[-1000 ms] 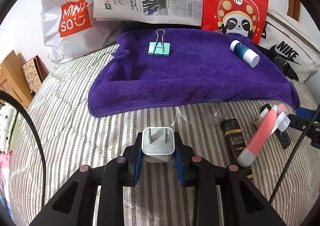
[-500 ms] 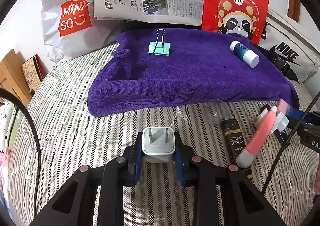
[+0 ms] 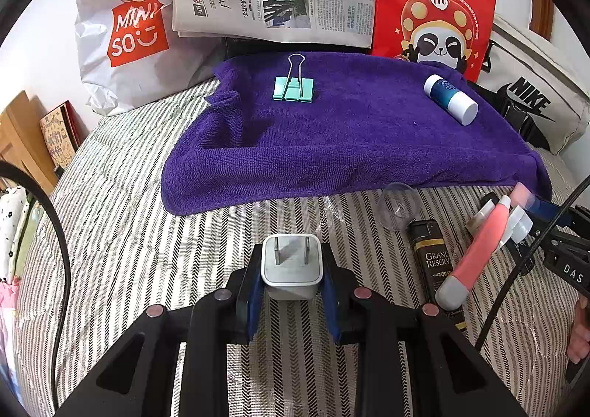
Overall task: Organize rigid objects
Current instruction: 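Position the right gripper around the pink-lidded blue round container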
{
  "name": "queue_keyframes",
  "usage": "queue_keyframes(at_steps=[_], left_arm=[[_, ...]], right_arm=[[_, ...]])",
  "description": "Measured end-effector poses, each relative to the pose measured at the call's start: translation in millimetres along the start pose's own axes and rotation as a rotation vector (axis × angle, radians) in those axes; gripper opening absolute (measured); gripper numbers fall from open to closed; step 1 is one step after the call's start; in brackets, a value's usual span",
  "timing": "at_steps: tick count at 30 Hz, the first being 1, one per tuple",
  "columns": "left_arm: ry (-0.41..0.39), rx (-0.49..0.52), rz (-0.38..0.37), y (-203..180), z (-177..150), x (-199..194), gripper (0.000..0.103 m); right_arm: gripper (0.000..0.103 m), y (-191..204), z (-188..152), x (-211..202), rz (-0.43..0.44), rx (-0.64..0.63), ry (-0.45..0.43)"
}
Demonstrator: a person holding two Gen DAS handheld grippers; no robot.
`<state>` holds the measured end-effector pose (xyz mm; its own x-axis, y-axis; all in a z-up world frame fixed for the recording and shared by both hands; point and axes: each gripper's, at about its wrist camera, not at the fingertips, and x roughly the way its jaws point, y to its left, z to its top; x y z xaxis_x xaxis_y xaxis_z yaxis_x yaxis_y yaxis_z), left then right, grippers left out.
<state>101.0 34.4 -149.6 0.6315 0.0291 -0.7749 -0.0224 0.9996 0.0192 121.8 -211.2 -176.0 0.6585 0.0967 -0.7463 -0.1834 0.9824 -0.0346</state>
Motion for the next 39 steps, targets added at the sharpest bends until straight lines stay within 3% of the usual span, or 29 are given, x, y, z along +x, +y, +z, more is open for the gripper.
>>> queue_keyframes(at_steps=[39], left_arm=[[-0.005,0.023,0.029,-3.9,-0.6,0.9,0.027]], right_arm=[[0.045,1.1,0.9,-2.5,-0.008,-0.005,-0.002]])
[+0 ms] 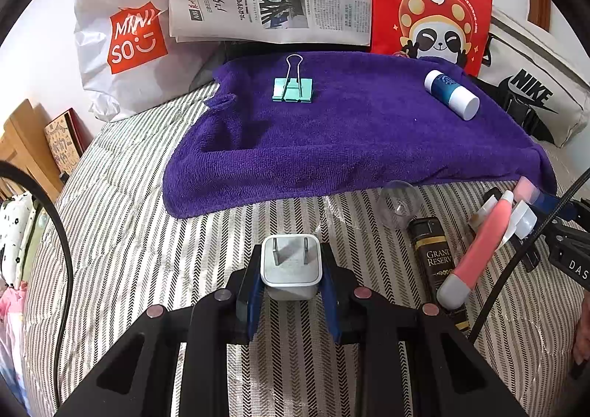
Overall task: Organize rigid objects
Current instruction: 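Position the right gripper around the pink-lidded blue round container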
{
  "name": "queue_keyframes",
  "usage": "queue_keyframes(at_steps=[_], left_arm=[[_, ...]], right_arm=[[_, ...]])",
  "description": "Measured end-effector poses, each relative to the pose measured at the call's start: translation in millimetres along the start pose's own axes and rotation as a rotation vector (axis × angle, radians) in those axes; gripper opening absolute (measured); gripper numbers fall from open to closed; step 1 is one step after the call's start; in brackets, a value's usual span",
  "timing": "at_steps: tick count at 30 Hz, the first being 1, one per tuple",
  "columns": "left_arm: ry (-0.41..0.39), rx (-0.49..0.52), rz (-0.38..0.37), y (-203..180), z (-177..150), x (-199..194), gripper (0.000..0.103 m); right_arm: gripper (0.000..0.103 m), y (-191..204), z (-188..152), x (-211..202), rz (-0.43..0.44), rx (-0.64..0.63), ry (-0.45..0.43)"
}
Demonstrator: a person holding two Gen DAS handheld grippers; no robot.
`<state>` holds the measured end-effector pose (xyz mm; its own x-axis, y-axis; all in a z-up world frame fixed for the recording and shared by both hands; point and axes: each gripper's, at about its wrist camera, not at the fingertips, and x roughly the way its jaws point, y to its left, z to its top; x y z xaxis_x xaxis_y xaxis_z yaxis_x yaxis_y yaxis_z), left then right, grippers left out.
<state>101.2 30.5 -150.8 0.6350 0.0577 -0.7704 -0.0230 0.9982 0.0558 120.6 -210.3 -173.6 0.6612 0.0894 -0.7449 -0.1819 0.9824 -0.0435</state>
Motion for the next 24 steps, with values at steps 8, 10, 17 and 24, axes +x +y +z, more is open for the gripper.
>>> queue_keyframes(at_steps=[8,10,17,24], left_arm=[[-0.001,0.004,0.006,-0.2,0.6,0.3,0.027],[-0.002,0.007,0.009,-1.0,-0.1,-0.3,0.027],[-0.002,0.008,0.011,-1.2,0.3,-0.3,0.027],[-0.003,0.011,0.015,-2.2,-0.1,-0.3,0.027]], right_arm=[[0.046,-0.2,0.0,0.0,0.000,0.000,0.000],[0.046,-0.2,0.0,0.0,0.001,0.000,0.000],[0.046,-0.2,0.0,0.2,0.002,0.002,0.000],[0.046,-0.2,0.0,0.2,0.003,0.003,0.000]])
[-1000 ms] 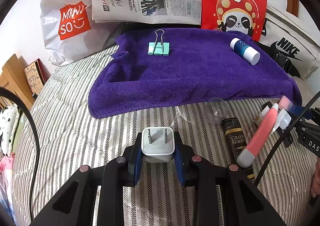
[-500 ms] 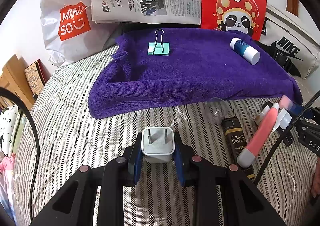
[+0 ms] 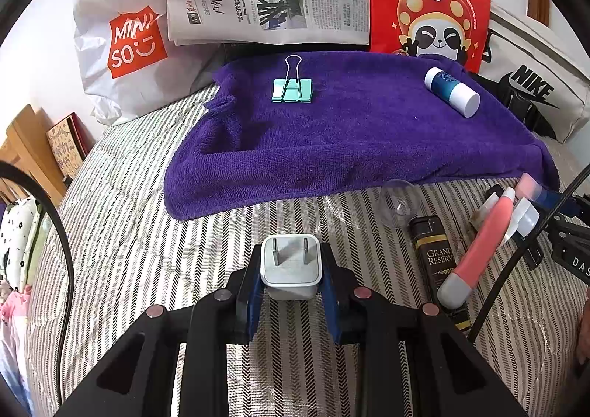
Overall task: Organize rigid objects
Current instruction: 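Position the right gripper around the pink-lidded blue round container, then close the right gripper on the pink-lidded container and lift it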
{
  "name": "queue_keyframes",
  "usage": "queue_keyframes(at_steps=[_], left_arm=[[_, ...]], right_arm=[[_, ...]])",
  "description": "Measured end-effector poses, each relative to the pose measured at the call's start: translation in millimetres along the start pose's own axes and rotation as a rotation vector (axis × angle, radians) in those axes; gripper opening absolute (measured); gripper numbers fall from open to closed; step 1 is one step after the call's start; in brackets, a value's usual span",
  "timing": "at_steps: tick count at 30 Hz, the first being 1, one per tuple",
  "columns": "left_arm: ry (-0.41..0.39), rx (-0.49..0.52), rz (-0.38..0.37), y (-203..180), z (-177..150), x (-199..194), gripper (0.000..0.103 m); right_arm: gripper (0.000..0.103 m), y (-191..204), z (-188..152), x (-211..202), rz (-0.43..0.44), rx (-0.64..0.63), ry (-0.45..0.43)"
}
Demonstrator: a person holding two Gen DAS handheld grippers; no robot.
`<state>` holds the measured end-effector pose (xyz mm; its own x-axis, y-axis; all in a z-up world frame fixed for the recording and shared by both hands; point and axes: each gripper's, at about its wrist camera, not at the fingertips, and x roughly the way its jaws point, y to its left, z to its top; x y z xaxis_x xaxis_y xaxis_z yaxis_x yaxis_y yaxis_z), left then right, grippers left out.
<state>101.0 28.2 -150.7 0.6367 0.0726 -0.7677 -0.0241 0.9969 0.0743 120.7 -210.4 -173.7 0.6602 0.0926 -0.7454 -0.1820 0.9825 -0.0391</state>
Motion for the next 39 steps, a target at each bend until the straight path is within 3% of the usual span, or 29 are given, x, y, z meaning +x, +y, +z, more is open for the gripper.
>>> queue_keyframes(at_steps=[15,26,30,36,39], left_arm=[[0.001,0.006,0.015,-2.4,0.3,-1.5,0.027],[0.007,-0.027,-0.030,5.8,0.8,-0.4,0.027],[0.009,-0.041,-0.048,8.7,0.4,-0.7,0.027],[0.009,-0.040,-0.049,9.0,0.6,-0.6,0.026],[0.009,-0.042,-0.050,9.0,0.5,-0.7,0.026]], right_arm=[[0.046,-7.1,1.2,-1.0,0.035,0.030,-0.001],[0.045,-9.1,3.0,-2.4,0.050,0.046,0.000],[0.039,-9.0,2.2,-3.6,0.033,0.051,-0.005],[0.054,-3.3,2.4,-2.7,0.064,0.021,0.004],[0.057,-2.4,0.2,-3.4,0.056,-0.001,0.008]])
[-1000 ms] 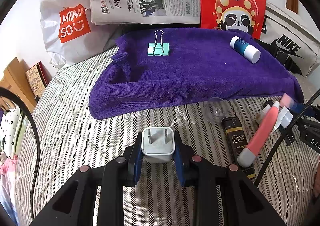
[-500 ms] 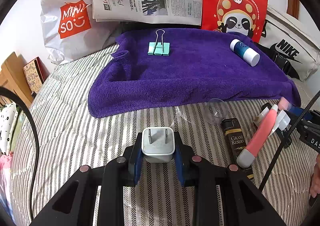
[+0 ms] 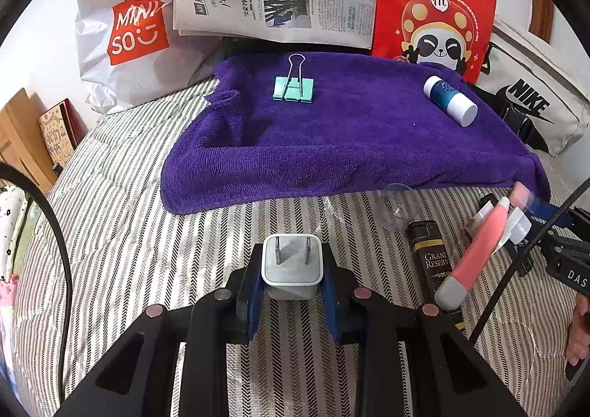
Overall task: Organize rigid objects
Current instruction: 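Close the right gripper on the pink-lidded container and lift it, then carry the charger with the left gripper while the right carries the container toward the towel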
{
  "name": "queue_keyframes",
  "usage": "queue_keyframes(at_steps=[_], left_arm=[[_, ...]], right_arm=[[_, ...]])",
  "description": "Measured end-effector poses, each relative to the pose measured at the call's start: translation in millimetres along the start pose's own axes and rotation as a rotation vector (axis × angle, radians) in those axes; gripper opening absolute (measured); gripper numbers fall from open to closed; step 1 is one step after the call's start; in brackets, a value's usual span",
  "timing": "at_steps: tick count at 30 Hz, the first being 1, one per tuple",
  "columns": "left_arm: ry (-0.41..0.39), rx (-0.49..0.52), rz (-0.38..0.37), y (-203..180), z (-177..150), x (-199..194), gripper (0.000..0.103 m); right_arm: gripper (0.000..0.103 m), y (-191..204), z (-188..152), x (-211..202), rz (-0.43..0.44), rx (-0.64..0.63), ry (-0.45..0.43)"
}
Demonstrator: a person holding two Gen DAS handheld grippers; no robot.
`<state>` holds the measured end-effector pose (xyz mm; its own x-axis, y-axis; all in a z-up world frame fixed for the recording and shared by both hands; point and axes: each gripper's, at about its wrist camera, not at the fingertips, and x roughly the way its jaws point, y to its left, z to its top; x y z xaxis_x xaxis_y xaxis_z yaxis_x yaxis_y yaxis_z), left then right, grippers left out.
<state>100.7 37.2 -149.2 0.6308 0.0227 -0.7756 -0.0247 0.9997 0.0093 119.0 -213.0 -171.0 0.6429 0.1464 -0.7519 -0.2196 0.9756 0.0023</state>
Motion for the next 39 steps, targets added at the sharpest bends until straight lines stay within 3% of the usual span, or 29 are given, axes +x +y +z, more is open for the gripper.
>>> queue_keyframes(at_steps=[6,9,11,13,14,18,23,39], left_arm=[[0.000,0.001,0.000,0.9,-0.2,-0.1,0.026],[-0.001,0.000,-0.001,0.8,-0.2,-0.1,0.026],[-0.001,0.001,0.000,0.8,-0.1,-0.2,0.026],[0.000,0.000,-0.001,1.1,-0.1,-0.1,0.026],[0.000,0.000,-0.002,0.4,-0.2,-0.2,0.026],[0.000,0.000,-0.001,0.0,-0.6,-0.5,0.026],[-0.001,-0.001,-0.003,0.3,-0.7,-0.6,0.026],[-0.004,-0.030,-0.049,6.6,-1.8,-2.5,0.026]], right_arm=[[0.072,-5.2,4.5,5.8,-0.013,-0.038,0.016],[0.073,-13.2,9.7,11.8,0.017,-0.041,0.017],[0.070,-20.3,14.5,14.7,0.054,-0.024,0.008],[0.039,-24.8,16.7,13.4,0.054,-0.019,0.000],[0.037,-26.5,16.5,12.0,0.062,-0.011,0.006],[0.037,-22.5,8.5,1.4,0.100,-0.003,0.031],[0.037,-3.3,-1.7,-1.4,0.007,-0.095,-0.007],[0.036,-2.6,-2.1,-1.5,-0.009,-0.085,-0.011]])
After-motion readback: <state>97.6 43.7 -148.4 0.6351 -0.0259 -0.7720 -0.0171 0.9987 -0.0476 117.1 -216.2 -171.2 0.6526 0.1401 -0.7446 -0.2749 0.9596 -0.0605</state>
